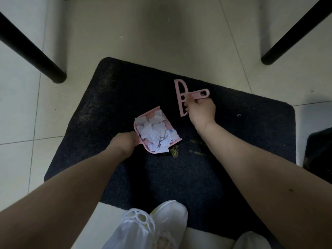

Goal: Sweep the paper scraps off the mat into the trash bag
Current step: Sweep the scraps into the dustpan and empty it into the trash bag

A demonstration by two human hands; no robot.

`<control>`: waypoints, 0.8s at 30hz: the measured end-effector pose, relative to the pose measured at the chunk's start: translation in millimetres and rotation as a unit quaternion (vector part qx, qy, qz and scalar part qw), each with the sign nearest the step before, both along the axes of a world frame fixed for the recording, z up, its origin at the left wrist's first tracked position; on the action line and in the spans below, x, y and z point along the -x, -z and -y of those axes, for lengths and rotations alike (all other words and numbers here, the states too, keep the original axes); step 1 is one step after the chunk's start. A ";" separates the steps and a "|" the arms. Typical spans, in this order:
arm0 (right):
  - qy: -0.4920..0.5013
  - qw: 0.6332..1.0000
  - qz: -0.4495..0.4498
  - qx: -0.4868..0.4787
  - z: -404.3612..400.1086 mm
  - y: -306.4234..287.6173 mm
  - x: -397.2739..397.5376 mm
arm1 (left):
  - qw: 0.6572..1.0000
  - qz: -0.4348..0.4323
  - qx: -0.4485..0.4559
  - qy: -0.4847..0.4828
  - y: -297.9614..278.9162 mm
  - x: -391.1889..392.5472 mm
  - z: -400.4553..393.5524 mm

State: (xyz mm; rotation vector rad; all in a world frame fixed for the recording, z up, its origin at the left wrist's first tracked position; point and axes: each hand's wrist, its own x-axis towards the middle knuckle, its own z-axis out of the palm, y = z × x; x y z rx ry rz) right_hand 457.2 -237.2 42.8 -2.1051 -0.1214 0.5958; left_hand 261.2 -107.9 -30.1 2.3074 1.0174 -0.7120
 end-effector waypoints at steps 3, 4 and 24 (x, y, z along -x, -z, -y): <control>-0.022 0.999 -0.008 0.034 1.3 7.9 4.6 | 1.000 -0.003 0.005 0.015 1.9 3.1 -2.9; -0.034 0.998 -0.018 0.041 2.5 10.5 7.6 | 1.000 -0.003 0.004 0.017 2.1 4.4 -3.4; -0.001 1.000 -0.011 -0.023 18.8 -10.9 -7.8 | 0.999 0.020 0.023 -0.010 -12.0 1.6 4.0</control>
